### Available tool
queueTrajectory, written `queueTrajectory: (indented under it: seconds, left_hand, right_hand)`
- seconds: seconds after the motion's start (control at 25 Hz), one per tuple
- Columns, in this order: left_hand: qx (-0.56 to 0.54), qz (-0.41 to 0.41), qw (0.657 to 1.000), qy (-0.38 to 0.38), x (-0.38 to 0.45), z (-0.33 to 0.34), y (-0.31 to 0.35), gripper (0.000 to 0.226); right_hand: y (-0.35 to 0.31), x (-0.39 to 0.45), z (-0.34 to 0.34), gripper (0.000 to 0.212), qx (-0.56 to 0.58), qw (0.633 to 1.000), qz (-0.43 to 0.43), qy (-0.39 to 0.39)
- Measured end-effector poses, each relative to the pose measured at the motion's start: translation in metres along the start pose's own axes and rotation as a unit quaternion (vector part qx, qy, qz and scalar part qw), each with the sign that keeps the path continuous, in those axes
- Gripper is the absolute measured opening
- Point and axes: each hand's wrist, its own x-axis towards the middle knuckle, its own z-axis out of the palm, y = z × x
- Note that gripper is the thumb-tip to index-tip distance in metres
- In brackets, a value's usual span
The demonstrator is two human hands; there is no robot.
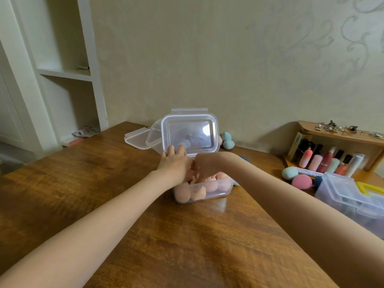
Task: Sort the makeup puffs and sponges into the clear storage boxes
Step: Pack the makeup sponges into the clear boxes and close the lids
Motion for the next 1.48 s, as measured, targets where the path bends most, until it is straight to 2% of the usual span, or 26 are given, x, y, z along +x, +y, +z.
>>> queueTrajectory:
  seconds: [0.08, 0.2, 0.24, 0.32, 0.36, 0.44, 0.56, 0.72, 0.84, 0.96, 1.04, 1.16, 1.24, 1.32, 1.36, 1.4, 1.48]
  left_hand:
    - [-0.005, 0.018, 1.000, -0.016, -0.001, -0.004, -0.003, 0.022]
    - [0.021, 0.021, 0.998, -0.063, -0.003, -0.015, -0.008, 0.029]
    - [0.040, 0.022, 0.996, -0.072, -0.003, -0.018, -0.010, 0.029]
    - [0.072, 0.035, 0.994, -0.078, -0.002, -0.022, -0.012, 0.026]
    - [0.080, 0.044, 0.992, -0.084, -0.001, -0.024, -0.012, 0.025]
    - [0.085, 0.058, 0.989, -0.110, 0.004, -0.028, -0.012, 0.025]
    - [0.101, 0.067, 0.980, -0.155, 0.015, -0.034, -0.011, 0.022]
    - [0.123, 0.067, 0.975, -0.175, 0.024, -0.034, -0.009, 0.020]
    - [0.138, 0.082, 0.977, -0.141, 0.025, -0.028, -0.010, 0.016]
    - [0.163, 0.106, 0.975, -0.111, 0.027, -0.022, -0.013, 0.017]
    - [0.150, 0.103, 0.976, -0.121, 0.027, -0.022, -0.014, 0.019]
    - [0.103, 0.092, 0.979, -0.151, 0.025, -0.026, -0.018, 0.022]
    - [0.058, 0.074, 0.982, -0.167, 0.023, -0.029, -0.020, 0.029]
    - [0.011, 0.058, 0.987, -0.152, 0.020, -0.033, -0.019, 0.036]
    - [-0.011, 0.054, 0.988, -0.147, 0.017, -0.034, -0.017, 0.038]
    - [-0.026, 0.056, 0.986, -0.152, 0.012, -0.035, -0.014, 0.040]
    - [-0.026, 0.062, 0.982, -0.179, 0.005, -0.032, -0.006, 0.041]
  right_hand:
    - [0.006, -0.007, 0.000, 0.027, 0.044, 0.999, 0.002, -0.014]
    - [0.024, -0.036, -0.018, 0.023, 0.245, 0.967, -0.043, -0.053]
    - [0.034, -0.044, -0.025, 0.020, 0.313, 0.948, -0.055, -0.029]
    - [0.063, -0.040, -0.041, 0.016, 0.394, 0.913, -0.002, 0.102]
    - [0.079, -0.031, -0.048, 0.017, 0.387, 0.904, 0.053, 0.175]
    - [0.106, 0.000, -0.051, 0.025, 0.255, 0.919, 0.153, 0.257]
    - [0.126, 0.055, -0.032, 0.042, 0.018, 0.959, 0.168, 0.227]
    - [0.143, 0.106, -0.021, 0.039, -0.055, 0.959, 0.182, 0.210]
    - [0.157, 0.130, -0.020, 0.035, -0.115, 0.957, 0.189, 0.190]
    - [0.158, 0.139, -0.022, 0.037, -0.082, 0.958, 0.184, 0.203]
    - [0.151, 0.130, -0.031, 0.040, -0.001, 0.947, 0.184, 0.263]
    - [0.143, 0.087, -0.062, 0.030, 0.164, 0.889, 0.137, 0.405]
    - [0.132, 0.041, -0.073, 0.030, 0.285, 0.841, 0.056, 0.457]
    - [0.113, -0.007, -0.070, 0.023, 0.406, 0.798, -0.056, 0.441]
    - [0.101, -0.028, -0.064, 0.020, 0.461, 0.785, -0.117, 0.397]
    - [0.091, -0.043, -0.056, 0.020, 0.505, 0.783, -0.166, 0.325]
    - [0.074, -0.056, -0.036, 0.020, 0.531, 0.814, -0.206, 0.117]
